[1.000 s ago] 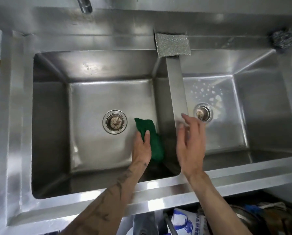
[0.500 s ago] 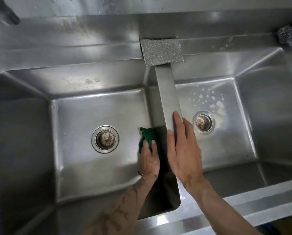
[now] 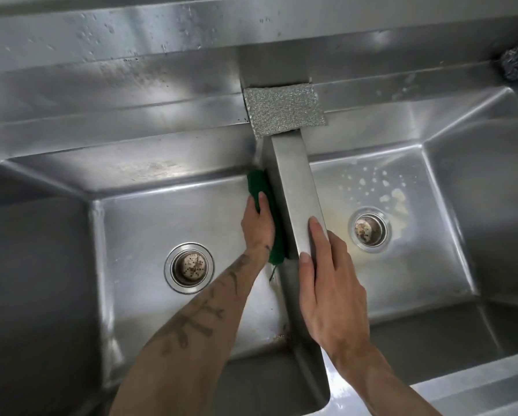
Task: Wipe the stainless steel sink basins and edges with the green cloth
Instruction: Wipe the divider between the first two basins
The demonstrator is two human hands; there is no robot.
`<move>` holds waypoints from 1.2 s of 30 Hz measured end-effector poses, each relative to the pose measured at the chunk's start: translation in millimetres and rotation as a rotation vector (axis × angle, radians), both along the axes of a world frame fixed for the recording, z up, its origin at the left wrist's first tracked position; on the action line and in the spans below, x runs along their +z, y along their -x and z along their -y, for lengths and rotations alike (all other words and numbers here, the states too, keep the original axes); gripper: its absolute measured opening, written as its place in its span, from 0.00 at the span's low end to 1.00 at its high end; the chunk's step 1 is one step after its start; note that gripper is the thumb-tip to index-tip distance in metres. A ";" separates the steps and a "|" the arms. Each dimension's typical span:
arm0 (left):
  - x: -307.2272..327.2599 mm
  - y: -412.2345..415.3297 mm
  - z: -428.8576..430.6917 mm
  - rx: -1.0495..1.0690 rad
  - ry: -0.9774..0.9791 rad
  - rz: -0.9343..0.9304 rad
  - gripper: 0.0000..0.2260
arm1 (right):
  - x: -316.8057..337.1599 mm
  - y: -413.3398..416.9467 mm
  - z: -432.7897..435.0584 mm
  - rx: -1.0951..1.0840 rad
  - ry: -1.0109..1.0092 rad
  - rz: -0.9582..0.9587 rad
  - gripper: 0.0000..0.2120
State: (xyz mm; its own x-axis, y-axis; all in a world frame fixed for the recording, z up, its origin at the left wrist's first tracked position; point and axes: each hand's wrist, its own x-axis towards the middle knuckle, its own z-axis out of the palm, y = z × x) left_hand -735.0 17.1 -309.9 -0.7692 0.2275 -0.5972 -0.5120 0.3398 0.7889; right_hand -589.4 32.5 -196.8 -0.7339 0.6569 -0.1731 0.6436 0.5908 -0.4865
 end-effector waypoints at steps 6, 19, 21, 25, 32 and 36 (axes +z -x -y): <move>19.6 22.8 -5.6 0.021 -0.133 -0.157 0.14 | 0.8 1.5 0.6 -0.004 -0.006 0.012 0.26; 62.0 -3.0 -1.1 0.035 -0.209 -0.340 0.09 | 3.7 3.6 1.0 0.003 0.001 0.027 0.27; 51.3 -0.7 -2.1 0.023 -0.181 -0.394 0.08 | 3.6 4.2 0.7 0.001 0.003 0.022 0.27; 17.9 17.2 -11.8 -0.048 0.009 -0.231 0.14 | 2.5 4.3 0.9 -0.005 -0.014 0.018 0.25; 71.1 -15.9 11.8 0.014 -0.243 -0.315 0.11 | 1.8 4.6 0.8 0.005 -0.026 0.010 0.26; 39.0 -19.9 7.5 -0.018 -0.093 -0.333 0.13 | 1.9 4.3 1.5 0.005 -0.034 -0.006 0.26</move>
